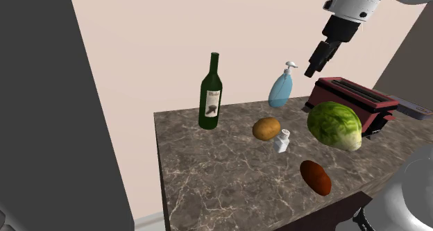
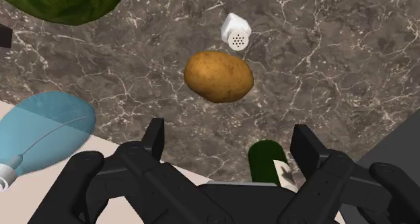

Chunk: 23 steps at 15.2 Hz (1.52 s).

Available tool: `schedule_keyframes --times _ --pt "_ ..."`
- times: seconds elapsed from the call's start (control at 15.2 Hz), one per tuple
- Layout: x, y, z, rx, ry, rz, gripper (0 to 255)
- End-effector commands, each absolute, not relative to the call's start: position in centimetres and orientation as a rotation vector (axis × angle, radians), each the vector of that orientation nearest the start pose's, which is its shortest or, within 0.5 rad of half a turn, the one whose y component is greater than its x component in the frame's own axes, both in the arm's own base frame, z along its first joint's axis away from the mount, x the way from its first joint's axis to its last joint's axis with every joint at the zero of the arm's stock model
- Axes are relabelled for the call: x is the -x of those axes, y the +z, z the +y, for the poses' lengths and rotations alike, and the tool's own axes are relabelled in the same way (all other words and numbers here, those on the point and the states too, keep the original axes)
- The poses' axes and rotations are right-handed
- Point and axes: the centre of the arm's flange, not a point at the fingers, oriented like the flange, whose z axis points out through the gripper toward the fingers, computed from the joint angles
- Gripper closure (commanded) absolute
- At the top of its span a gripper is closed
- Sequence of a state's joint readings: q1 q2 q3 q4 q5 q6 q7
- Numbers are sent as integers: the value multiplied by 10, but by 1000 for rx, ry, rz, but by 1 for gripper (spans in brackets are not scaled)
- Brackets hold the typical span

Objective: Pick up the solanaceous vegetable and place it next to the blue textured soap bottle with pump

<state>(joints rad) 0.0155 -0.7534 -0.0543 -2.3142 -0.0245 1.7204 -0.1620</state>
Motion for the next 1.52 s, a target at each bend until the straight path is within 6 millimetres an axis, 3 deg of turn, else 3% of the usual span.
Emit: schedule_keyframes --times 0.0,0.73,1.45 --pt "-331 614 -21 3127 -250 -214 0" --pt "-265 501 83 3442 -145 228 0" --pt "-220 362 166 3675 -6 772 0"
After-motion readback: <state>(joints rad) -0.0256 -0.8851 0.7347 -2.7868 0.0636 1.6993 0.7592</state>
